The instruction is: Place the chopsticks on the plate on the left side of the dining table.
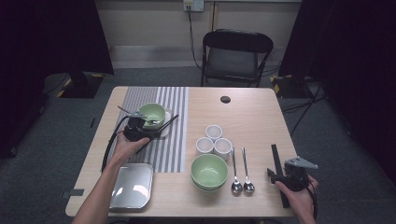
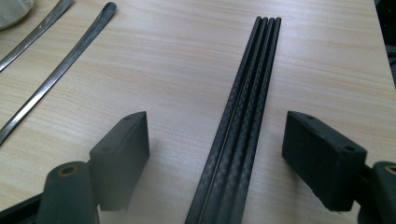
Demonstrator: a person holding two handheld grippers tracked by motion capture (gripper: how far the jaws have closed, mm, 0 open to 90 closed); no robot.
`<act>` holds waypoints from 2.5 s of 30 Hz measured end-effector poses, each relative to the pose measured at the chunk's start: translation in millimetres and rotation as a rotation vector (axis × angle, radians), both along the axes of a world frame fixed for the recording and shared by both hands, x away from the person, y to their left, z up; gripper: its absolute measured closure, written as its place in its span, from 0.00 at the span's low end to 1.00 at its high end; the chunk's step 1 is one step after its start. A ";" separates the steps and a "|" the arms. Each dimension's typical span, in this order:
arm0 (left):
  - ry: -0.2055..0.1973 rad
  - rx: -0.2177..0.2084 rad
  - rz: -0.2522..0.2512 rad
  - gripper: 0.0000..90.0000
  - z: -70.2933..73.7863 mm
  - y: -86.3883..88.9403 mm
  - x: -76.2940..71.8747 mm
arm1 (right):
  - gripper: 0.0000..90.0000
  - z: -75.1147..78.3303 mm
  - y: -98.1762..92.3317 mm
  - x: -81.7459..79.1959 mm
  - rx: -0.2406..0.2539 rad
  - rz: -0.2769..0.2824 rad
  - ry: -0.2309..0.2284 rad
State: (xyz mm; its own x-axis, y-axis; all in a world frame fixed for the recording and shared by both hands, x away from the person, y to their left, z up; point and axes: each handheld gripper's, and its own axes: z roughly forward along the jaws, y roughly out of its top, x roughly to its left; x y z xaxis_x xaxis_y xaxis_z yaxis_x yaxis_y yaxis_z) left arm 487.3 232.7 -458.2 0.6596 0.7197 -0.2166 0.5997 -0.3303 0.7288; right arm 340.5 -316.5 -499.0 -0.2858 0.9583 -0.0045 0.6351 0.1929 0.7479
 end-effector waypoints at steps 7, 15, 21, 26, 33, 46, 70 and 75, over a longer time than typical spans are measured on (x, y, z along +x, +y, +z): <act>0.030 -0.009 0.011 0.78 -9.4 -2.7 5.2 | 0.25 0.1 -0.3 0.0 0.002 0.002 0.001; 0.043 0.011 0.030 0.77 -12.4 -1.5 6.6 | 0.25 0.1 -0.5 0.1 0.004 0.003 0.001; 0.046 0.019 0.036 0.77 -13.4 1.0 6.0 | 0.25 0.0 -0.4 0.0 0.003 0.004 0.001; 0.053 0.022 0.031 0.77 -14.5 2.3 4.4 | 0.25 0.0 -0.3 0.0 0.003 0.004 0.001; 0.046 0.000 0.052 0.78 -14.2 8.1 1.7 | 0.25 0.0 -0.3 0.0 0.002 0.004 0.001; 0.052 -0.004 0.082 0.78 -16.9 24.2 -1.1 | 0.25 0.0 -0.1 0.1 0.000 0.004 0.000; 0.018 -0.018 0.123 0.80 -7.9 39.5 -3.8 | 0.25 0.0 -0.1 0.1 0.002 0.002 0.000; 0.004 -0.019 0.133 0.78 -5.3 45.8 -3.6 | 0.25 0.0 -0.1 0.1 0.002 0.002 0.000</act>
State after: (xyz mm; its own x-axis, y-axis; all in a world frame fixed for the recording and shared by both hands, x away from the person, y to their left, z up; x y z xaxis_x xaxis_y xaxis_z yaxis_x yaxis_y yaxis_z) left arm 483.7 278.4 -463.5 0.5574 0.7968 -0.2333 0.6405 -0.2339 0.7315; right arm 340.5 -316.6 -498.9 -0.2880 0.9576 -0.0025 0.6350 0.1929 0.7480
